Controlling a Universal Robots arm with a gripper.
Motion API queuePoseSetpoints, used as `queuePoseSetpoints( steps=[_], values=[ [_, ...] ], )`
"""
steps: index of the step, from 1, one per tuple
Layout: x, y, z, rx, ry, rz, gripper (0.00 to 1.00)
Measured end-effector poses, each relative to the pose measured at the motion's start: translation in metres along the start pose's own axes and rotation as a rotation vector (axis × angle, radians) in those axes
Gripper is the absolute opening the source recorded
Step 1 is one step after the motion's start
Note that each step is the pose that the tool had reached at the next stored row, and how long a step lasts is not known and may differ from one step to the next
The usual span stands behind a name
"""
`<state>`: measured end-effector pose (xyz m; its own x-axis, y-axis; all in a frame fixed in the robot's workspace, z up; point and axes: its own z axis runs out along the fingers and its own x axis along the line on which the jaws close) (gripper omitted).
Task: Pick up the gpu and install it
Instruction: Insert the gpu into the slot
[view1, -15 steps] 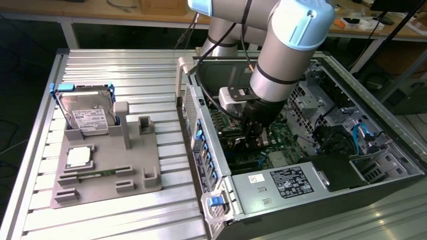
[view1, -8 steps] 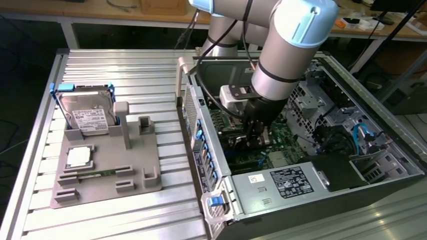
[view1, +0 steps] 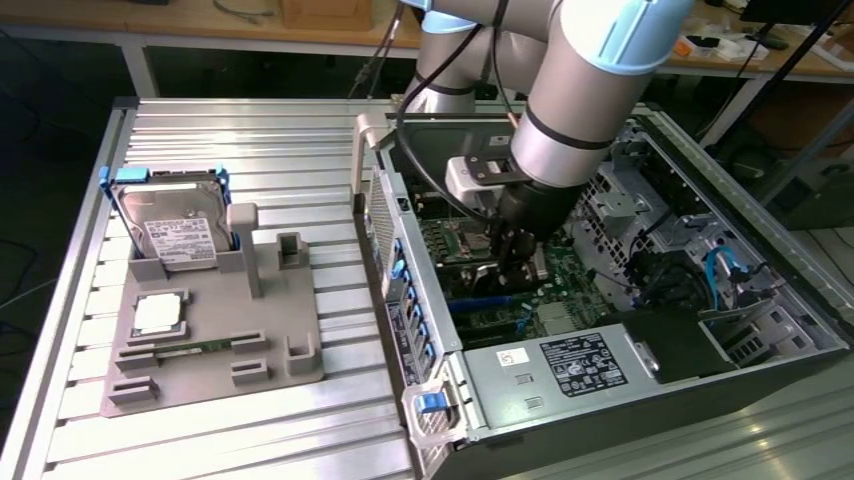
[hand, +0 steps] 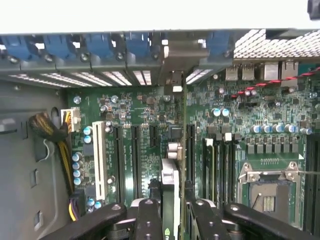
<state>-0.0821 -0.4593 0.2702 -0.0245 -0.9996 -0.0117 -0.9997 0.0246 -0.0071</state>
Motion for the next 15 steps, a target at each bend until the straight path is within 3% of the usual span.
queuePoseSetpoints(
  steps=[4, 15],
  values=[
    [-0.0002, -0.0082, 0.0003, 0.0004, -0.0004, 0.0, 0.27],
    [-0.0003, -0.0112, 0.0003, 0.0003, -0.0004, -0.012, 0.27]
  ],
)
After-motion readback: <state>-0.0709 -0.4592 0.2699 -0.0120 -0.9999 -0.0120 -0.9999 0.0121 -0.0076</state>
